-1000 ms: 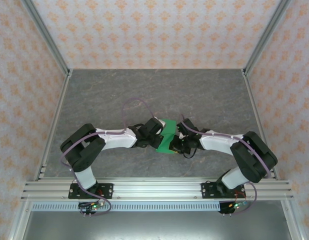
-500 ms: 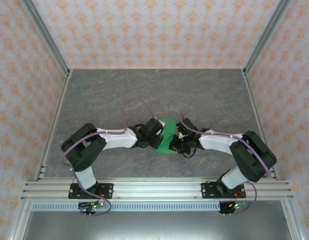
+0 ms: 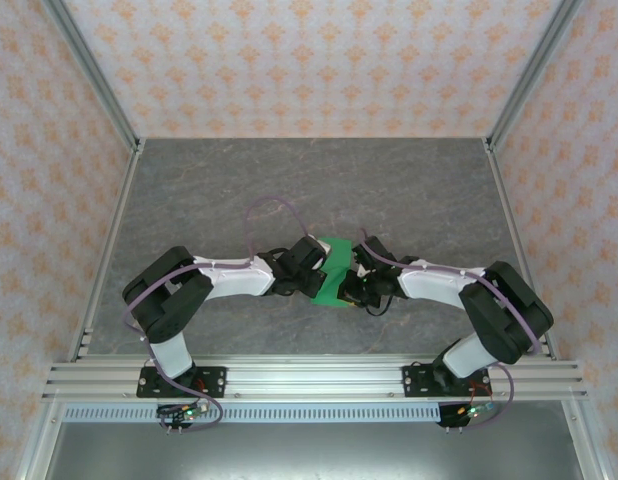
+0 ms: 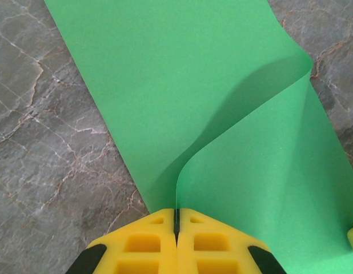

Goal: Fold a paper plane with a square sheet of paper (fold left side to right side)
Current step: Fold the triangle a second time at the center of the table.

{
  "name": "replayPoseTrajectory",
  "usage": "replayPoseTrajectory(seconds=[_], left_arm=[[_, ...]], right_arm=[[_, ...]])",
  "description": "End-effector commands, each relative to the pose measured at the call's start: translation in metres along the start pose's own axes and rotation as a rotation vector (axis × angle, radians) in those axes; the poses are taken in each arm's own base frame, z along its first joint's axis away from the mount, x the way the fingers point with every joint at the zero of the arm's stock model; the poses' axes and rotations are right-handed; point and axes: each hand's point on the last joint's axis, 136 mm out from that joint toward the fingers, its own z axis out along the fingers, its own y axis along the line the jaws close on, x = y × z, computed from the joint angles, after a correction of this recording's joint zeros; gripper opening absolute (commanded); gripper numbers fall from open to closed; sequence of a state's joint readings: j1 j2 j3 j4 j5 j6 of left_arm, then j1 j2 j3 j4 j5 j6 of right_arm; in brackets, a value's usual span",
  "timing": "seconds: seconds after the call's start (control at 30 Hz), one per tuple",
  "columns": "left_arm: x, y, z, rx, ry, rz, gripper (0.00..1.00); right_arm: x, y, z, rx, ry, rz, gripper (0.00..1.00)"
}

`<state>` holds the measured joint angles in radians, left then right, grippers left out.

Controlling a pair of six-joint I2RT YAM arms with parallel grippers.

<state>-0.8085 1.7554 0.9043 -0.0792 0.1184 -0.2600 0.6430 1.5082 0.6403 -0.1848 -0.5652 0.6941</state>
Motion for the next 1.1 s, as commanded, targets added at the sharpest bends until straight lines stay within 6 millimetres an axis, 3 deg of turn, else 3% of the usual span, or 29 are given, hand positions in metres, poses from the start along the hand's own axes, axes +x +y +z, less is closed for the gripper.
replayPoseTrajectory(seconds=[0.0, 0.3, 0.53, 0.77, 1.07], left_arm=[[-0.004, 0.01, -0.001, -0.047, 0.004, 0.011, 0.0], [0.0, 0.008, 0.002, -0.032, 0.014, 0.013, 0.0], [0.0, 0.006, 0.003, -0.022, 0.011, 0.011, 0.0], [0.0, 0.006, 0.003, -0.02, 0.012, 0.014, 0.0], [-0.002, 0.007, 0.001, -0.03, 0.005, 0.015, 0.0]], right_arm=[[0.007, -0.022, 0.005, 0.1, 0.021, 0.007, 0.16], [-0.019, 0.031, -0.02, -0.219, -0.099, 0.005, 0.17], [-0.045, 0.048, -0.033, -0.267, -0.169, -0.008, 0.16], [-0.059, 0.062, -0.027, -0.287, -0.17, -0.017, 0.16], [-0.064, 0.066, -0.012, -0.282, -0.144, -0.022, 0.16]])
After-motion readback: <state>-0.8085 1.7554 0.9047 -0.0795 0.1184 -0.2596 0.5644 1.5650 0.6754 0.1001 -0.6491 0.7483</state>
